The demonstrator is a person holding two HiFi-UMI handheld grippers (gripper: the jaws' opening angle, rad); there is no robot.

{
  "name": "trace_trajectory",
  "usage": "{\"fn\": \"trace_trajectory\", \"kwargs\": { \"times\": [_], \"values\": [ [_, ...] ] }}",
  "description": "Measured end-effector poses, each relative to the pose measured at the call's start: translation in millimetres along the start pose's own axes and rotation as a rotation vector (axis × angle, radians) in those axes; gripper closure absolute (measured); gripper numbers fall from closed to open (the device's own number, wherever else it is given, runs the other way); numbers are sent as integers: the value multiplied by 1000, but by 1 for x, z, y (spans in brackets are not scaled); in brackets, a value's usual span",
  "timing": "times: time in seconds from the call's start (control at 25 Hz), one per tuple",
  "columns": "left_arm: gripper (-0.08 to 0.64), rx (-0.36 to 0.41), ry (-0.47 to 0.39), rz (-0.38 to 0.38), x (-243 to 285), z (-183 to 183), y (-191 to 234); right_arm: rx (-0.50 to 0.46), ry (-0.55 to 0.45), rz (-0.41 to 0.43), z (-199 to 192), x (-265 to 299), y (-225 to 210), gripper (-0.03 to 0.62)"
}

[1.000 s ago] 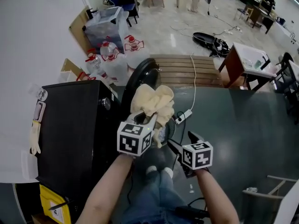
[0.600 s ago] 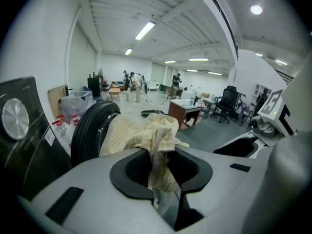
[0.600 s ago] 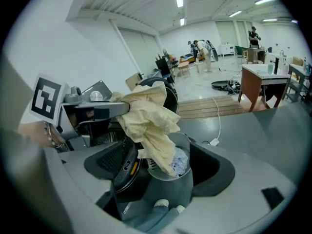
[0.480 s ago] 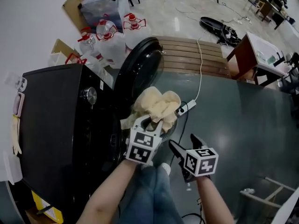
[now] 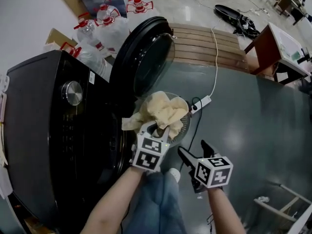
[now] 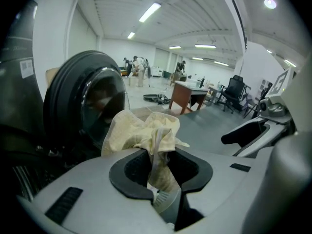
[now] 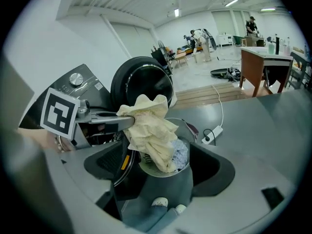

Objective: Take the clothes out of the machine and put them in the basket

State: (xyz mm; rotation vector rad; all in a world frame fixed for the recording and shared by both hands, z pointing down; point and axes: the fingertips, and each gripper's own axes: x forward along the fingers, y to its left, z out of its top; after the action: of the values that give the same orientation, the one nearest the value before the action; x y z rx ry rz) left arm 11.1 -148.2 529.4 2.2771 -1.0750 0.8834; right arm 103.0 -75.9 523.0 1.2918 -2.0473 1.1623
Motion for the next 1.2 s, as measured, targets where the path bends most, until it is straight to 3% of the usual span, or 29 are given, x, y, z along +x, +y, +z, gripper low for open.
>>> {"fn": "trace_trajectory", "kwargs": {
  "times": [0.12, 0.24, 0.4, 0.48, 0.6, 0.84, 1.2],
  "values": [
    [469, -8, 53, -12, 21, -26, 4, 8, 6, 5, -7, 15, -5, 163],
    [452, -52, 173, 6, 44, -60, 15, 8, 19, 8, -13, 30, -7, 163],
    [284, -113, 279, 63, 54, -95, 28, 7, 32, 14, -18, 42, -3, 163],
    [206, -144, 272, 84, 53, -101, 32, 10, 34, 17, -20, 44, -1, 163],
    [167, -175, 275, 86, 44, -108, 32, 12, 39, 19, -24, 44, 3, 163],
    [164, -228, 283, 102, 6, -110, 27, 12, 55, 20, -26, 25, 19, 163],
    [166, -218, 220, 108, -61, -64, 10, -4, 20, 27, 5, -24, 56, 163]
  ]
}}
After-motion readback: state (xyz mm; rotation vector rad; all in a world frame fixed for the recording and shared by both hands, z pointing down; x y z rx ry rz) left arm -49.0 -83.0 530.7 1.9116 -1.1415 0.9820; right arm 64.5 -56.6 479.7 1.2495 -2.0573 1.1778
